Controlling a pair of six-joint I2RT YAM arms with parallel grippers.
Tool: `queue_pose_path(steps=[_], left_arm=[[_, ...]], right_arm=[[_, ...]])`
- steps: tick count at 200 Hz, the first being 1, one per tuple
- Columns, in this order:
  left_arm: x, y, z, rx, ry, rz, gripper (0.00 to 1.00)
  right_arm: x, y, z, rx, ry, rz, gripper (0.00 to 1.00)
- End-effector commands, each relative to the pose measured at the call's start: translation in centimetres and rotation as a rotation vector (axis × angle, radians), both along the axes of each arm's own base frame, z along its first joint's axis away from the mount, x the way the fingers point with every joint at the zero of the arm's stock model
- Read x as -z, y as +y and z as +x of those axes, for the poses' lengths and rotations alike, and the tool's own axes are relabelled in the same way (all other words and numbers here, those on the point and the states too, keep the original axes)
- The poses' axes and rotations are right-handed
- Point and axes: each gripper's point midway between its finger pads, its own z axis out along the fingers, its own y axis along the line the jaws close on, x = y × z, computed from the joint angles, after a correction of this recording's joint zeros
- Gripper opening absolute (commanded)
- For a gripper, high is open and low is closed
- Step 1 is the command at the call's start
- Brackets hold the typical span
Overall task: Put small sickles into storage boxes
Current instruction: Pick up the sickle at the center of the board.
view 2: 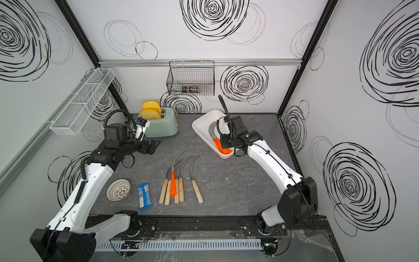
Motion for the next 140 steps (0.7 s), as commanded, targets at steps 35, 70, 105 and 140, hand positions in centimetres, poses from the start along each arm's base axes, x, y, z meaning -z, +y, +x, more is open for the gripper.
queue_pose_path(steps=[35,70,105,140], left_arm=[[-0.3,-0.2,0.2,-0.005,0.023,-0.022,0.96],[-0.3,-0.2,0.2,0.003,0.022,-0.007,0.96],[0.1,-0.3,-0.3,0.008,0.046,-0.016,0.96],[0.3,-0.5,-0.5,0.003,0.047,-0.042,0.96]], right_arm=[[-1.4,3.6,-6.8,-0.061,0.010,0.130,0.50],[0.4,5.2,-10.6,-0.119,0.081,0.091,0.49],[1.4,6.0,-12.9,-0.131,0.132,0.066,0.49],[2.0,6.7,-14.1,-0.156,0.151,0.103,0.47]])
